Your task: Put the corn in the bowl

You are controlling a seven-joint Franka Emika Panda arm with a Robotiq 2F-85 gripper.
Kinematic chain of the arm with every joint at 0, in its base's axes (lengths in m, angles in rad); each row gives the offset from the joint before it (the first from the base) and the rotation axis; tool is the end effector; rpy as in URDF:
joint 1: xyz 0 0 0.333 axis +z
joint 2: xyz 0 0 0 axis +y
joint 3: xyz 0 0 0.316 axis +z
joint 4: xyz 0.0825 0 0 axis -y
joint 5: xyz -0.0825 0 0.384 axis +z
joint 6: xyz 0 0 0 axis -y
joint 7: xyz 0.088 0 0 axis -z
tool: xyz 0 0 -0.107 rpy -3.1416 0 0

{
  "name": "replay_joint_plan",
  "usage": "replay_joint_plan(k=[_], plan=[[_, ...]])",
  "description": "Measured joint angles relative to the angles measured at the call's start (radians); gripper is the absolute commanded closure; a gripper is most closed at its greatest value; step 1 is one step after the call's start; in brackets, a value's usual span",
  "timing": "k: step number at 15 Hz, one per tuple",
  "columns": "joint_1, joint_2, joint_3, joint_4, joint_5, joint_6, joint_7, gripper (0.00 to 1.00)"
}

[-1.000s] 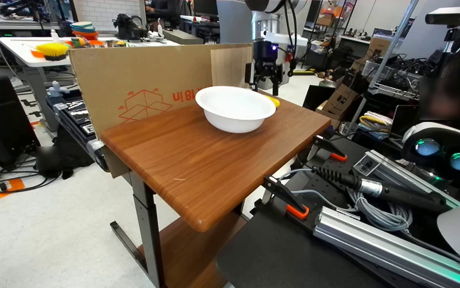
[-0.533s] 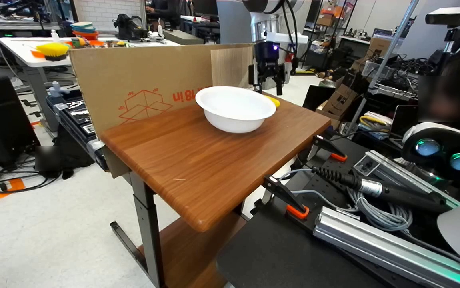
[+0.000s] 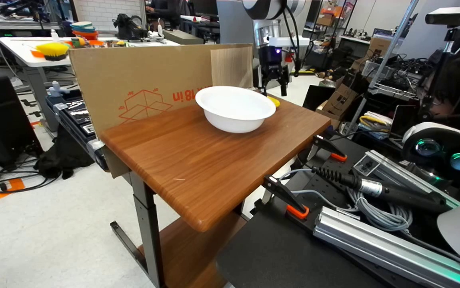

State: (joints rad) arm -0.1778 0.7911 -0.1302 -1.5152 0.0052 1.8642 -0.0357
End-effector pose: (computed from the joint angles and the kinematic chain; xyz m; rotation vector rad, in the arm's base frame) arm 0.6296 -0.1893 0.1691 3.0206 -0.3904 -0.6898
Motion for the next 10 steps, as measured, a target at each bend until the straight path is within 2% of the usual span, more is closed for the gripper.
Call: replay_joint_plan(k=[2, 3, 4, 10], plan=[[0.001, 0.031, 0.000, 0.023, 0.000, 0.001, 0.017, 0.00], [0.002, 0.046, 0.000, 0.035, 0.000, 0.001, 0.026, 0.25], [0.003, 0.060, 0.000, 0.046, 0.000, 0.001, 0.033, 0.26], [0.005, 0.071, 0.004, 0.085, 0.000, -0.002, 0.060, 0.73]])
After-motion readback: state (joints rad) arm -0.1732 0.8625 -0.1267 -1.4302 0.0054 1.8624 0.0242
